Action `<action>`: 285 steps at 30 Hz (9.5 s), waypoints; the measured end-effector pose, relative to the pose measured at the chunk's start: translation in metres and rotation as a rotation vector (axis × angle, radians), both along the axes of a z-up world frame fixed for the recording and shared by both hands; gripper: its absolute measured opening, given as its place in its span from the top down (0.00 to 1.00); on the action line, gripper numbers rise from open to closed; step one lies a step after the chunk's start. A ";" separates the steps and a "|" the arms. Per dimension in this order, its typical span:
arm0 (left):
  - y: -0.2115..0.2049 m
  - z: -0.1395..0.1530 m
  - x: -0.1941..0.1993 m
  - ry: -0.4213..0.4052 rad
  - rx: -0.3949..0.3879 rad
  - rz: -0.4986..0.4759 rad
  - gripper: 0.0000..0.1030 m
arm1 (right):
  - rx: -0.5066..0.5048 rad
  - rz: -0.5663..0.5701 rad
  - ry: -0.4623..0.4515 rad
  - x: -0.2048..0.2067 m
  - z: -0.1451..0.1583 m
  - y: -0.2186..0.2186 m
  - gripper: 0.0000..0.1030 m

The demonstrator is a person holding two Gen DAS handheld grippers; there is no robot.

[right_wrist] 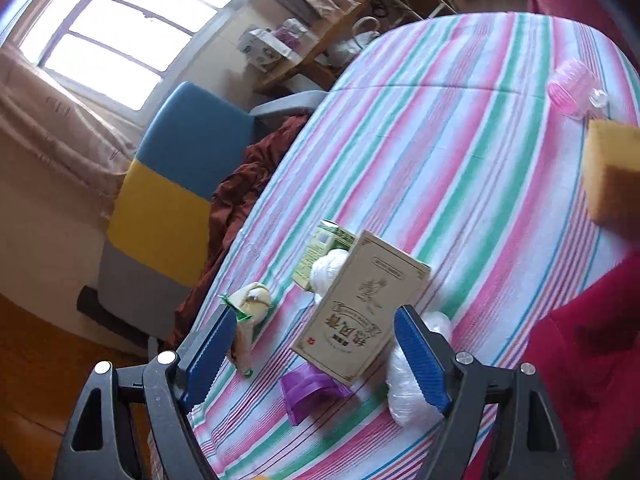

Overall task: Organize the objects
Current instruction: 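Grasp the yellow sponge with the left tool, then grasp the cream box with Chinese print with the right tool, then carry the sponge into the gold tray and open the left tool while the right tool carries the box, then lower the cream box into the gold tray and open the right tool, then move both tools back from the tray to the remaining items, then grasp the purple wrapped candy with the left tool, then grasp the clear plastic-wrapped bundle with the right tool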

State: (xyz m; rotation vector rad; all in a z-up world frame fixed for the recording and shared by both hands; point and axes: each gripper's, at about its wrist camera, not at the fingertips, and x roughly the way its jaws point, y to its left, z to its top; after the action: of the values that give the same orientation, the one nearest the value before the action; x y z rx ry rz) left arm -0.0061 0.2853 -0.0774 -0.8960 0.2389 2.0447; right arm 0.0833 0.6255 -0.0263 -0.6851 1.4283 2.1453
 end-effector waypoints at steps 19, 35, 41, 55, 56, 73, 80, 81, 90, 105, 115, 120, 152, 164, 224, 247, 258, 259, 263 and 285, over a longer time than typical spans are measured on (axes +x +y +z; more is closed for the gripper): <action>-0.005 -0.003 0.000 0.004 0.038 -0.003 0.47 | 0.008 0.119 -0.278 -0.062 -0.034 0.000 0.46; -0.002 -0.001 0.006 0.040 0.000 0.004 0.47 | 0.409 0.558 -0.216 -0.118 0.007 -0.088 0.50; -0.001 -0.002 0.012 0.080 -0.044 0.007 0.48 | 0.455 0.583 -0.239 -0.121 0.008 -0.097 0.50; -0.002 -0.002 0.016 0.106 -0.065 -0.006 0.48 | 0.453 0.723 -0.153 -0.124 0.014 -0.120 0.50; -0.002 -0.002 0.016 0.107 -0.066 -0.006 0.48 | 0.442 0.760 -0.150 -0.126 0.012 -0.126 0.50; -0.017 0.017 0.023 0.063 -0.061 0.057 0.49 | 0.593 0.936 -0.436 -0.144 -0.029 -0.168 0.51; -0.062 0.077 -0.002 0.057 0.028 0.171 0.49 | 0.604 0.932 -0.445 -0.144 -0.028 -0.169 0.51; -0.075 0.084 -0.012 0.040 0.040 0.202 0.49 | 0.606 0.930 -0.446 -0.144 -0.028 -0.169 0.51; -0.201 0.082 -0.124 -0.125 -0.030 0.600 0.49 | 0.628 0.934 -0.456 -0.145 -0.029 -0.174 0.50; -0.277 0.018 -0.216 -0.363 -0.156 0.908 0.45 | 0.622 0.933 -0.455 -0.146 -0.028 -0.173 0.50; -0.296 0.053 -0.176 -0.256 -0.082 0.893 0.20 | 0.629 0.925 -0.461 -0.146 -0.029 -0.173 0.50; -0.317 0.075 -0.152 -0.197 -0.026 0.902 0.22 | 0.637 0.904 -0.476 -0.144 -0.026 -0.177 0.50; -0.389 0.080 -0.065 -0.126 0.055 0.946 0.20 | 0.479 1.526 -0.241 -0.224 -0.037 -0.530 0.45; -0.362 0.092 -0.052 -0.028 -0.011 0.929 0.18 | 0.438 1.338 -0.105 -0.211 0.002 -0.478 0.14; 0.016 0.043 0.001 0.002 -0.211 0.149 0.23 | 0.020 0.189 0.093 -0.009 0.004 0.014 0.13; 0.184 0.026 -0.042 -0.076 -0.173 -0.010 0.21 | 0.011 0.206 0.157 -0.005 0.006 0.014 0.13; 0.167 0.001 -0.052 -0.077 -0.130 0.037 0.61 | 0.012 0.227 0.146 -0.009 0.005 0.011 0.13; 0.157 0.001 -0.050 -0.081 -0.119 0.045 0.61 | 0.011 0.234 0.144 -0.010 0.005 0.011 0.13; 0.119 0.001 -0.044 -0.108 -0.071 0.093 0.61 | 0.012 0.236 0.133 -0.011 0.004 0.011 0.13; 0.075 -0.007 -0.029 -0.075 -0.019 0.093 0.61 | -0.061 0.169 -0.125 -0.018 -0.016 0.018 0.13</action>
State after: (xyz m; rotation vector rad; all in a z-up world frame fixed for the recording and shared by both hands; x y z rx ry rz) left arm -0.0346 0.3598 -0.0844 -1.0104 0.1788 2.0923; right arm 0.0653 0.6438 -0.0419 -0.9765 1.4188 2.1482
